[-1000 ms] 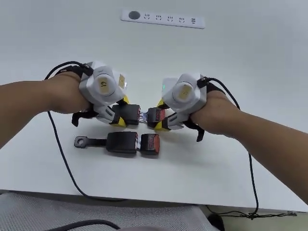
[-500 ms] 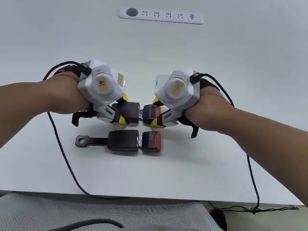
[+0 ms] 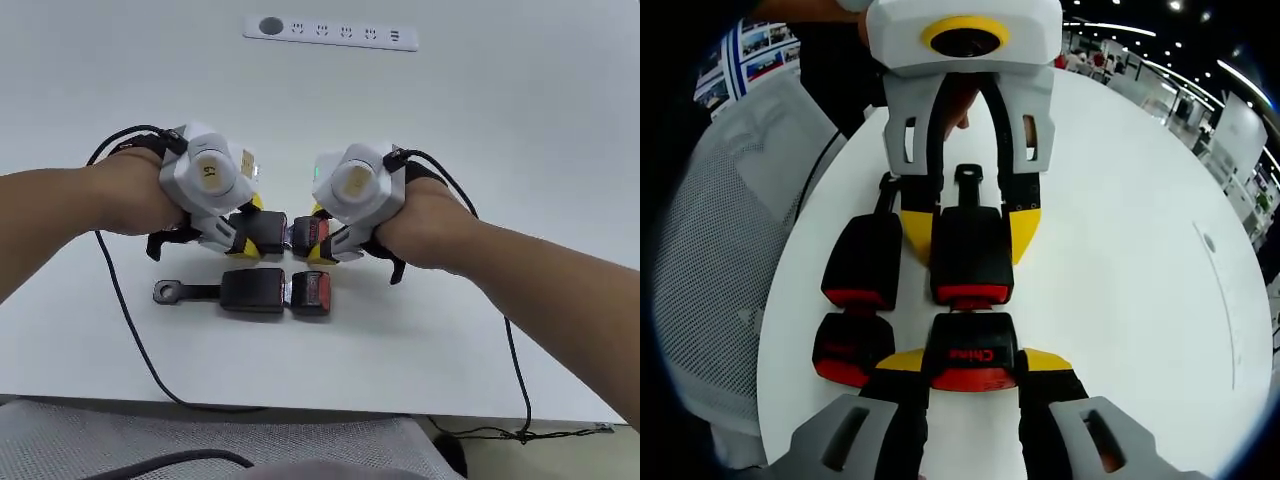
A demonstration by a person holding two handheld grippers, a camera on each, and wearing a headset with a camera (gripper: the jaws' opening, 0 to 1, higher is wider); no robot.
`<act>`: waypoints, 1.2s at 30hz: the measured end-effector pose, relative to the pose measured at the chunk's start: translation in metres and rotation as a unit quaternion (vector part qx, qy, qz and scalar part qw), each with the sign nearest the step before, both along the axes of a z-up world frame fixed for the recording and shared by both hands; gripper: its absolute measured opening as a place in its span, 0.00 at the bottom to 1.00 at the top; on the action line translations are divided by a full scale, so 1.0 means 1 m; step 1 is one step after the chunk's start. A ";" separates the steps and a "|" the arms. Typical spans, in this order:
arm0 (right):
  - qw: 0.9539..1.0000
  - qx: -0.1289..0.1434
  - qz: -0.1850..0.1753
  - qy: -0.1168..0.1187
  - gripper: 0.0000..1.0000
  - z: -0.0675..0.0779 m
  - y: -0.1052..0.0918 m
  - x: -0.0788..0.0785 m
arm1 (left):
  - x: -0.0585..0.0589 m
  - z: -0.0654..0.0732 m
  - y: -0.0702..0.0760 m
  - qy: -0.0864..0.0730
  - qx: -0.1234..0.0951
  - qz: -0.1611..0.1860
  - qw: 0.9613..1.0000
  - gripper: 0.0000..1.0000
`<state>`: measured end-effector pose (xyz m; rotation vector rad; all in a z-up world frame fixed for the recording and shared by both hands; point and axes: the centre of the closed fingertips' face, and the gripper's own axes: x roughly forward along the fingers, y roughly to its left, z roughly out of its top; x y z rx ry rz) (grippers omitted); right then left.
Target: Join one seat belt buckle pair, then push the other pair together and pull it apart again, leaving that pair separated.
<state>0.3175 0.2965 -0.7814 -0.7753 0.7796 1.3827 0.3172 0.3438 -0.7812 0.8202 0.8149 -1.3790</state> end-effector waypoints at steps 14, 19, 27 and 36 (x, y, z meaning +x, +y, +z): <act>1.000 -0.011 -0.009 -0.001 0.31 -0.001 -0.010 -0.004 | 0.000 0.001 0.001 0.002 -0.008 0.006 1.000 0.34; 1.000 -0.006 -0.005 -0.002 0.31 0.001 -0.015 -0.004 | 0.001 0.001 0.001 0.001 -0.010 0.001 1.000 0.34; 1.000 -0.006 -0.016 0.001 0.32 0.001 -0.032 -0.004 | 0.000 0.001 0.000 -0.004 0.000 -0.003 1.000 0.34; 0.999 -0.024 -0.020 -0.017 0.32 0.002 -0.069 -0.001 | 0.000 0.002 0.000 -0.004 0.003 0.004 1.000 0.34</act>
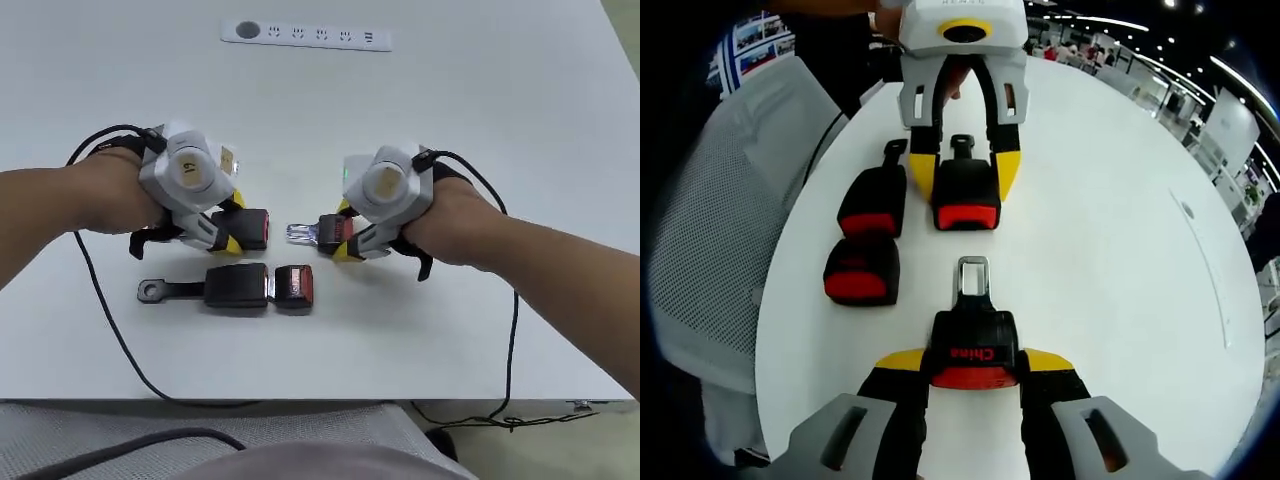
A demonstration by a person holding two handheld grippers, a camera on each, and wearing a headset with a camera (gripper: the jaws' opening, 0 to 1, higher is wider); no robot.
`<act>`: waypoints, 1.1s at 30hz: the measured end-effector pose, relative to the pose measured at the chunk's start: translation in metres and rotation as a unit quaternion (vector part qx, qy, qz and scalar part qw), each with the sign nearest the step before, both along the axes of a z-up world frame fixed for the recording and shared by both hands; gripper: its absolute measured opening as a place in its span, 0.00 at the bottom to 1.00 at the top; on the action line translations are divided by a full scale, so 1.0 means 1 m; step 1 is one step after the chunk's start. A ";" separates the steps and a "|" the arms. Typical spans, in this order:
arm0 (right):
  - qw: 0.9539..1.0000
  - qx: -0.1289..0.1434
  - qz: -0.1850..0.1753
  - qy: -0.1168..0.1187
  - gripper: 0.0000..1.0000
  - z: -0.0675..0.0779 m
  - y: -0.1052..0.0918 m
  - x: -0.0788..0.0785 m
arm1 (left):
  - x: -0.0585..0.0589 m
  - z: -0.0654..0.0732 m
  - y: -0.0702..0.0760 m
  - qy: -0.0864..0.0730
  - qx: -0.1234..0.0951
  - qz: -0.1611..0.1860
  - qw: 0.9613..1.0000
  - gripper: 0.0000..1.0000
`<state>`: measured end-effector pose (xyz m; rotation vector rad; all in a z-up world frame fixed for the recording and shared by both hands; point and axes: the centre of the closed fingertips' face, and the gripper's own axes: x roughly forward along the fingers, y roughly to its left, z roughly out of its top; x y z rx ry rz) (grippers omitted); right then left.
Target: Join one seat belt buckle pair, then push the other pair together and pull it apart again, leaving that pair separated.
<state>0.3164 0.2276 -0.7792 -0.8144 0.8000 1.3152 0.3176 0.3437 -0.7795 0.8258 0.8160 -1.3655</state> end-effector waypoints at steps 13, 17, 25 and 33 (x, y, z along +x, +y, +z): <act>1.000 -0.004 -0.020 0.023 0.33 -0.003 -0.030 -0.003 | -0.004 0.004 -0.002 0.001 0.006 0.011 1.000 0.35; 1.000 -0.004 -0.018 0.021 0.33 -0.004 -0.030 -0.002 | -0.004 0.004 -0.002 0.001 0.006 0.015 1.000 0.35; 0.999 -0.005 -0.042 0.010 0.39 -0.003 -0.031 0.003 | 0.003 0.007 -0.001 -0.013 -0.010 0.042 0.999 0.44; 0.997 0.031 -0.071 0.006 0.43 0.015 -0.029 0.000 | -0.002 0.014 0.005 -0.008 -0.021 0.059 0.998 0.45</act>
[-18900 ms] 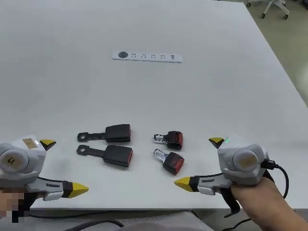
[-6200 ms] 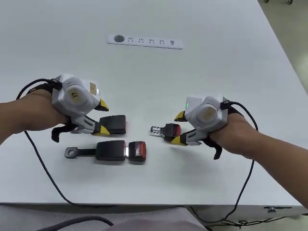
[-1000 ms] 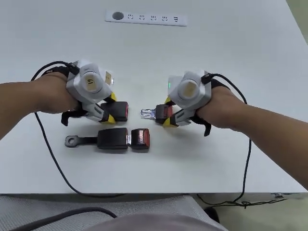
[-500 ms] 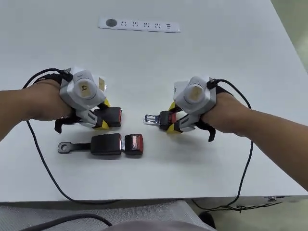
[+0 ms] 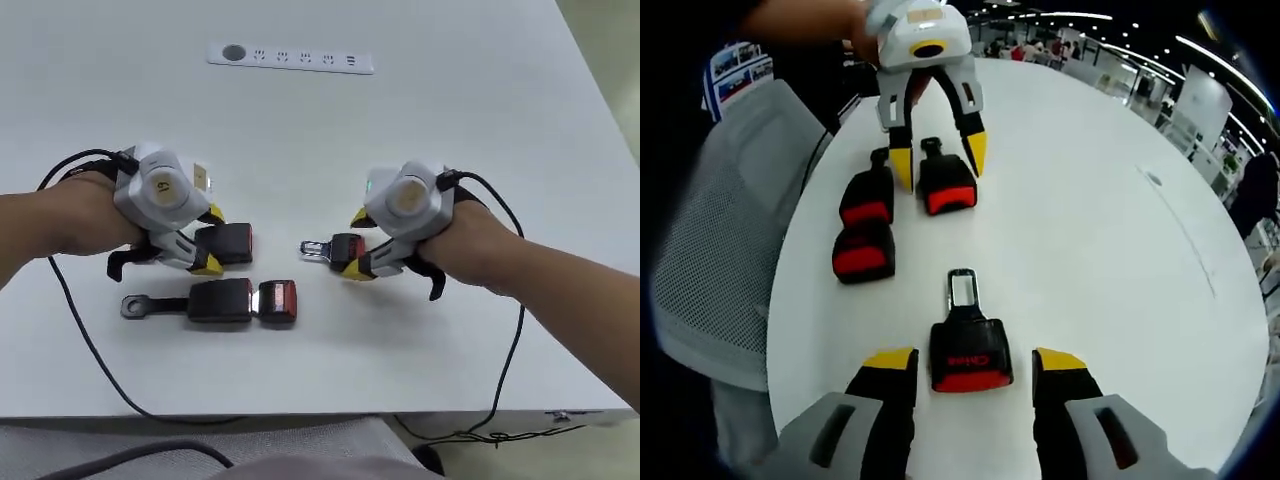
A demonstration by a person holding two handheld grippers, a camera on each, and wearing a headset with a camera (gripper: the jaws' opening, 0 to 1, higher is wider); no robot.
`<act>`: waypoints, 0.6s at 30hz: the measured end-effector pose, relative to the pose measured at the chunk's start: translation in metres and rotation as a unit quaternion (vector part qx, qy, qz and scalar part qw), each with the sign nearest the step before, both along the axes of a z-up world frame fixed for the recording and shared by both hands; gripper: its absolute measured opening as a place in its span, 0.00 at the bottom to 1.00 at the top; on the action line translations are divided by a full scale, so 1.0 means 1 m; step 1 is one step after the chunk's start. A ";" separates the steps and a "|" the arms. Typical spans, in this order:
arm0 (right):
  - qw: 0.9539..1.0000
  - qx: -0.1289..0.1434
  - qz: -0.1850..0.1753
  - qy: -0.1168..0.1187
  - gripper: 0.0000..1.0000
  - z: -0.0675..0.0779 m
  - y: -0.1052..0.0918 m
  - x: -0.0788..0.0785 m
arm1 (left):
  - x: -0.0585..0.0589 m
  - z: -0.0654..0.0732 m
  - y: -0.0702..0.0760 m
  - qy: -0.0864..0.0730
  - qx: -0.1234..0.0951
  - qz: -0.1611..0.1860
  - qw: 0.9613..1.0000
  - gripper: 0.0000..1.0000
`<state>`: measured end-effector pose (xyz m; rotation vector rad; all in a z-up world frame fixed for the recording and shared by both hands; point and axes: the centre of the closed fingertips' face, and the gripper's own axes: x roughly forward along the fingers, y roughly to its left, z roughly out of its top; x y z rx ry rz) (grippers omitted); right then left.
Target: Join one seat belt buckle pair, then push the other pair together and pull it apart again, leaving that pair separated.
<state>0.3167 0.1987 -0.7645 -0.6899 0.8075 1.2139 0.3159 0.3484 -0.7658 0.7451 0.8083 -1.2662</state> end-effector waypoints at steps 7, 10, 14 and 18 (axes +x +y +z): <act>0.998 0.045 -0.052 -0.001 0.52 0.015 -0.008 -0.010 | 0.008 0.021 0.022 -0.005 -0.041 0.068 0.997 0.52; 0.996 0.063 -0.070 -0.002 0.58 0.020 -0.010 -0.021 | 0.002 0.037 0.029 -0.013 -0.063 0.102 0.993 0.55; 0.992 0.082 -0.093 -0.002 0.61 0.029 -0.008 -0.034 | -0.006 0.040 0.041 -0.010 -0.080 0.143 0.986 0.64; 0.990 0.087 -0.108 -0.014 0.70 0.035 -0.010 -0.046 | -0.020 0.047 0.052 -0.026 -0.079 0.164 0.983 0.75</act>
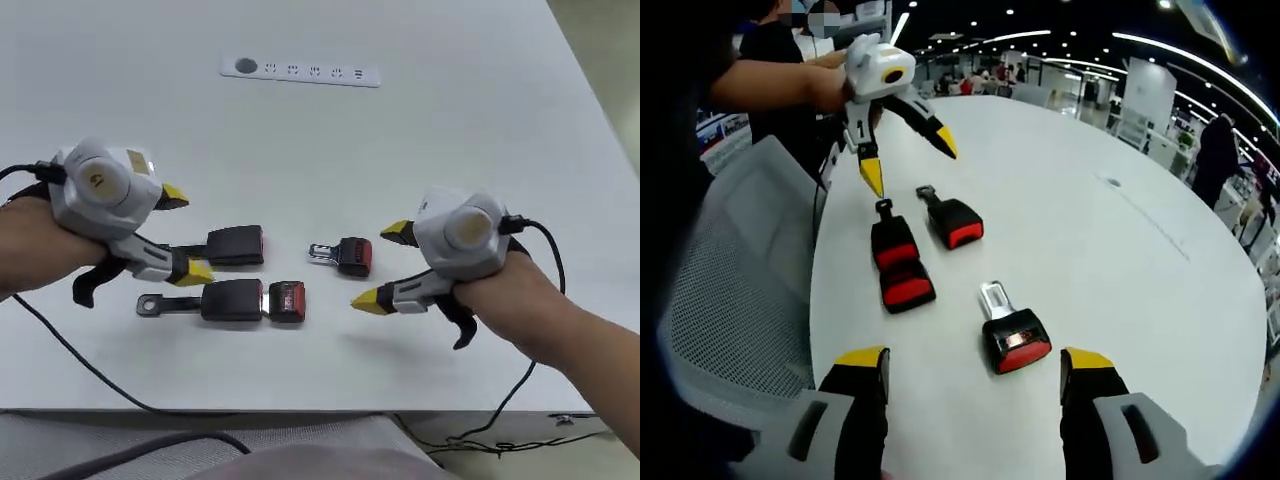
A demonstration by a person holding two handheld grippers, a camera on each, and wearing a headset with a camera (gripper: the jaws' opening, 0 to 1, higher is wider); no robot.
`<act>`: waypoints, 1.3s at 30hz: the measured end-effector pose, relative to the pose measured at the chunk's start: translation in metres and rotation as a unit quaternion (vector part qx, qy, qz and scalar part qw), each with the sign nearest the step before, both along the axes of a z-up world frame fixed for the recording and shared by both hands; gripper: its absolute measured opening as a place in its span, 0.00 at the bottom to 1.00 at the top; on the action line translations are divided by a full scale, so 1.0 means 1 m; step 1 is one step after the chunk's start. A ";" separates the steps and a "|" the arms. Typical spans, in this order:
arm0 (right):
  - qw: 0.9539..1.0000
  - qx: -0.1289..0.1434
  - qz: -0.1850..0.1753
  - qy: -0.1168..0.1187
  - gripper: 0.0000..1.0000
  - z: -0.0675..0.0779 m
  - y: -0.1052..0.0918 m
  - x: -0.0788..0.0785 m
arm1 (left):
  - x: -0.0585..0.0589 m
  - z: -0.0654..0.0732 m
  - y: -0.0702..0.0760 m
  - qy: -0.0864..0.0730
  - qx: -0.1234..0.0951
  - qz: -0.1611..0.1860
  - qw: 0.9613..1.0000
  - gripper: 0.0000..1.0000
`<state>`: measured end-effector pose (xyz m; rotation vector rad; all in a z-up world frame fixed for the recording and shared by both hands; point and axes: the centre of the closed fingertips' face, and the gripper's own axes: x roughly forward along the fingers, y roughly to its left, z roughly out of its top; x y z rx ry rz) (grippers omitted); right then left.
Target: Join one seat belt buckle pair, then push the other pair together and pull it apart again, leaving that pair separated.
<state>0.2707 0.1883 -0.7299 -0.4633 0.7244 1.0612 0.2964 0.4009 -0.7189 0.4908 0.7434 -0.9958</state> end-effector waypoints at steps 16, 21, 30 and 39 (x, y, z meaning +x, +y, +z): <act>0.998 0.024 -0.051 -0.012 0.90 0.011 -0.013 -0.042 | -0.062 0.007 0.046 -0.019 -0.022 0.069 0.997 0.95; 0.998 0.032 -0.052 -0.029 0.98 0.017 -0.014 -0.037 | -0.074 0.007 0.054 -0.011 -0.021 0.088 0.996 1.00; 0.997 0.043 -0.057 -0.038 0.99 0.020 -0.014 -0.042 | -0.081 0.009 0.056 -0.017 -0.019 0.110 0.994 1.00; 0.994 0.066 -0.066 -0.055 0.99 0.025 -0.017 -0.052 | -0.084 0.007 0.057 -0.011 -0.042 0.120 0.992 1.00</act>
